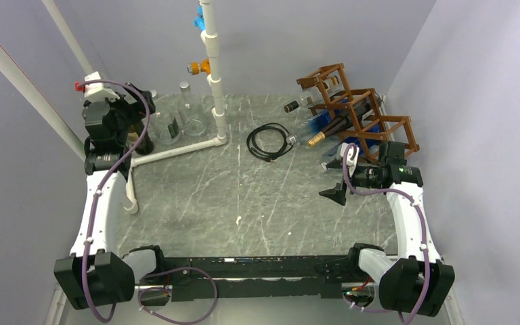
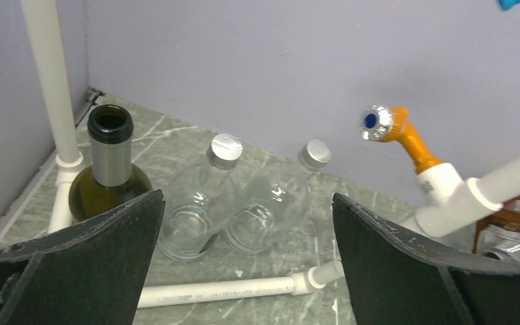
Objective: Take the wine bottle off the wine rack
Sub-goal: Pick up the wine bottle from the wine rack.
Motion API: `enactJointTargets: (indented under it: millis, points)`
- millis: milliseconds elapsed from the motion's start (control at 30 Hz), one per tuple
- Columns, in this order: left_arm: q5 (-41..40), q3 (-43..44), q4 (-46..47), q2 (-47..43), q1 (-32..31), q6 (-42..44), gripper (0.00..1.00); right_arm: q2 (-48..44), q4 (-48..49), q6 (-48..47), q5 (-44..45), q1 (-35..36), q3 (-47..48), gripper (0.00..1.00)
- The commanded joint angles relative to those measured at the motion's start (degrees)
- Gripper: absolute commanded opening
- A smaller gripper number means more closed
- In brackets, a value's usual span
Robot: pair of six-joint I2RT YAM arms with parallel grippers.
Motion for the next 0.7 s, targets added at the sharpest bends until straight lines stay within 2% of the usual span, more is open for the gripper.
enactJointTargets:
  millis: [0,367,667]
  points:
    - [5.5,-1.0,-1.6,-3.5,0.2,-3.5,0.99,-0.9,0.1,-1.0,-2.2,-0.4,0.0,1.0]
    - [15.4,-2.5,-2.7,-6.9,-2.3,-4.3,1.0,-0.9,0.2,-1.0,-2.5,-0.8,-0.2,1.0]
    - [18.3,-3.3,-5.8,-9.8,-4.3,-2.4,1.0,-0.9,0.3,-1.1,-2.7,-1.2,-0.3,1.0]
